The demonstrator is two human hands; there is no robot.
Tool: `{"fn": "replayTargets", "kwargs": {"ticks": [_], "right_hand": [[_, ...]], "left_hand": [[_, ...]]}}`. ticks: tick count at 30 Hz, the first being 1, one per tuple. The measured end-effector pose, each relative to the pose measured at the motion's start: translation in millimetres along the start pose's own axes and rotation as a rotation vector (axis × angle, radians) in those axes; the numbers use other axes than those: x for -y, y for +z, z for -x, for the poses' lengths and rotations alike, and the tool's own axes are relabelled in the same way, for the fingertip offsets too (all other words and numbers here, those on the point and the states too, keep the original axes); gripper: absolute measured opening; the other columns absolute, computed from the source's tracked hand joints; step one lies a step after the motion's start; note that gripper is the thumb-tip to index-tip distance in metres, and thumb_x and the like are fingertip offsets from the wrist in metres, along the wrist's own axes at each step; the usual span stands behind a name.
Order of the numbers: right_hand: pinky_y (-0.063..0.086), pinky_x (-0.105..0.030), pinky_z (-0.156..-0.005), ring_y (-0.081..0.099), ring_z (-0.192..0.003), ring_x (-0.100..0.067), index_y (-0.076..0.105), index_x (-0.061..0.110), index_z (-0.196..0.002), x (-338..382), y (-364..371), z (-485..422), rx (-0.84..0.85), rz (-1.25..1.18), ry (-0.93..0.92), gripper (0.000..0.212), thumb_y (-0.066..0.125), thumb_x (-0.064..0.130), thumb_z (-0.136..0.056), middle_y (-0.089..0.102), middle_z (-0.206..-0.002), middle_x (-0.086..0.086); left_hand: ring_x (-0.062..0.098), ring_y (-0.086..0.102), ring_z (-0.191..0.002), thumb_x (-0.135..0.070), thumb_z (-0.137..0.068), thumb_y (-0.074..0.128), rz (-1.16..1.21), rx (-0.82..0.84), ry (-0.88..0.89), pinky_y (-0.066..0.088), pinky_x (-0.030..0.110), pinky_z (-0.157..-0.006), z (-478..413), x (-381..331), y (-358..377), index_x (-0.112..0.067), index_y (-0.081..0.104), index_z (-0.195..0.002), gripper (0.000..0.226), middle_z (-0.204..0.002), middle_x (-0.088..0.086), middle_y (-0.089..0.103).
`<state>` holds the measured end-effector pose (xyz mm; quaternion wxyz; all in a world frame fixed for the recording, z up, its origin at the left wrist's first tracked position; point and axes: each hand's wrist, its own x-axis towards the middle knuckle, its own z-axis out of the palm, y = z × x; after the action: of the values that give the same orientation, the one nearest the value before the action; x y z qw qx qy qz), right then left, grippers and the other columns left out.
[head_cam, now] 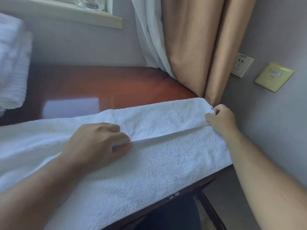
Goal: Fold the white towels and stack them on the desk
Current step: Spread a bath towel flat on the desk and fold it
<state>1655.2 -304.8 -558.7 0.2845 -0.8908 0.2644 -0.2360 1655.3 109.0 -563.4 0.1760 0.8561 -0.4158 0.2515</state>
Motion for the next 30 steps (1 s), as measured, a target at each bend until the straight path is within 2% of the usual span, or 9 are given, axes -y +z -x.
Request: {"fn": "replayTargets", "kwargs": {"ticks": [4,9,11,13,16,19,22,26,30], "right_hand": [[0.041,-0.028,-0.065,0.056,-0.094,-0.025,0.054,0.014,-0.111,5.0,0.6,5.1,-0.052,-0.088,0.024,0.036,0.055,0.003,-0.078,0.057,-0.102,-0.004],[0.034,-0.043,-0.101,0.043,-0.12,-0.035,0.064,0.02,-0.12,40.9,9.4,21.2,-0.231,0.328,-0.099,0.047,0.052,0.001,-0.079,0.055,-0.125,-0.009],[0.036,-0.04,-0.104,0.048,-0.123,-0.031,0.068,0.018,-0.119,76.7,24.5,34.9,-0.107,0.184,-0.21,0.038,0.051,0.007,-0.087,0.059,-0.127,-0.008],[0.037,-0.041,-0.109,0.048,-0.129,-0.028,0.065,0.014,-0.125,111.8,50.4,55.5,0.195,0.106,-0.263,0.035,0.047,0.025,-0.096,0.055,-0.136,-0.007],[0.015,-0.049,-0.123,0.016,-0.153,-0.032,0.035,0.021,-0.154,137.5,83.8,88.7,0.53,0.383,-0.261,0.067,0.025,0.057,-0.099,0.022,-0.165,-0.004],[0.005,-0.053,-0.123,0.001,-0.155,-0.034,0.013,0.023,-0.162,145.0,87.7,97.4,0.527,0.546,-0.247,0.072,0.017,0.06,-0.1,0.003,-0.17,-0.005],[0.017,-0.054,-0.12,0.018,-0.149,-0.035,0.036,0.014,-0.152,180.1,91.6,114.2,0.533,0.57,-0.294,0.064,0.022,0.053,-0.102,0.022,-0.164,-0.013],[0.025,-0.048,-0.115,0.032,-0.14,-0.028,0.055,0.017,-0.113,238.4,116.9,177.3,0.615,0.306,-0.656,0.043,0.031,0.052,-0.101,0.045,-0.144,-0.008],[0.015,-0.037,-0.123,0.022,-0.15,-0.023,0.048,0.023,-0.148,265.6,131.2,231.9,0.712,0.113,-0.992,0.065,0.051,0.061,-0.095,0.034,-0.161,-0.003]], "left_hand": [[0.02,0.053,-0.056,-0.046,-0.091,0.053,0.006,0.009,0.017,0.042,0.028,-0.042,0.2,-0.3,-1.8,-0.028,0.071,-0.069,0.034,-0.059,-0.005,0.047],[0.019,0.058,-0.06,-0.046,-0.09,0.056,0.017,0.036,0.031,0.044,0.029,-0.043,-0.9,1.5,-0.7,-0.033,0.075,-0.075,0.028,-0.063,-0.007,0.049],[0.018,0.058,-0.062,-0.046,-0.092,0.058,0.011,0.06,0.039,0.045,0.03,-0.043,-1.6,1.1,-3.2,-0.032,0.075,-0.076,0.027,-0.066,-0.008,0.05],[0.02,0.06,-0.068,-0.044,-0.095,0.062,-0.007,0.08,0.03,0.047,0.031,-0.046,-1.9,-1.1,-7.5,-0.03,0.075,-0.082,0.023,-0.072,-0.008,0.054],[0.023,0.061,-0.091,-0.043,-0.096,0.06,-0.09,0.152,-0.108,0.049,0.035,-0.062,5.0,4.9,-16.3,-0.031,0.069,-0.114,0.024,-0.097,-0.006,0.062],[0.022,0.057,-0.101,-0.045,-0.095,0.05,-0.228,0.24,-0.298,0.047,0.036,-0.074,30.8,25.8,-38.0,-0.034,0.06,-0.12,0.03,-0.106,-0.006,0.057],[0.022,0.056,-0.109,-0.046,-0.092,0.054,-0.267,0.29,-0.469,0.045,0.034,-0.08,68.6,50.0,-72.0,-0.035,0.06,-0.12,0.031,-0.114,-0.007,0.056],[0.022,0.052,-0.118,-0.03,-0.077,0.073,-0.303,0.335,-0.61,0.042,0.038,-0.091,113.5,71.4,-118.4,-0.035,0.058,-0.129,0.054,-0.125,-0.008,0.055],[0.031,0.055,-0.113,-0.024,-0.07,0.08,-0.425,0.241,-0.796,0.044,0.045,-0.088,155.8,84.3,-145.8,-0.029,0.063,-0.127,0.059,-0.124,0.0,0.06]]}}
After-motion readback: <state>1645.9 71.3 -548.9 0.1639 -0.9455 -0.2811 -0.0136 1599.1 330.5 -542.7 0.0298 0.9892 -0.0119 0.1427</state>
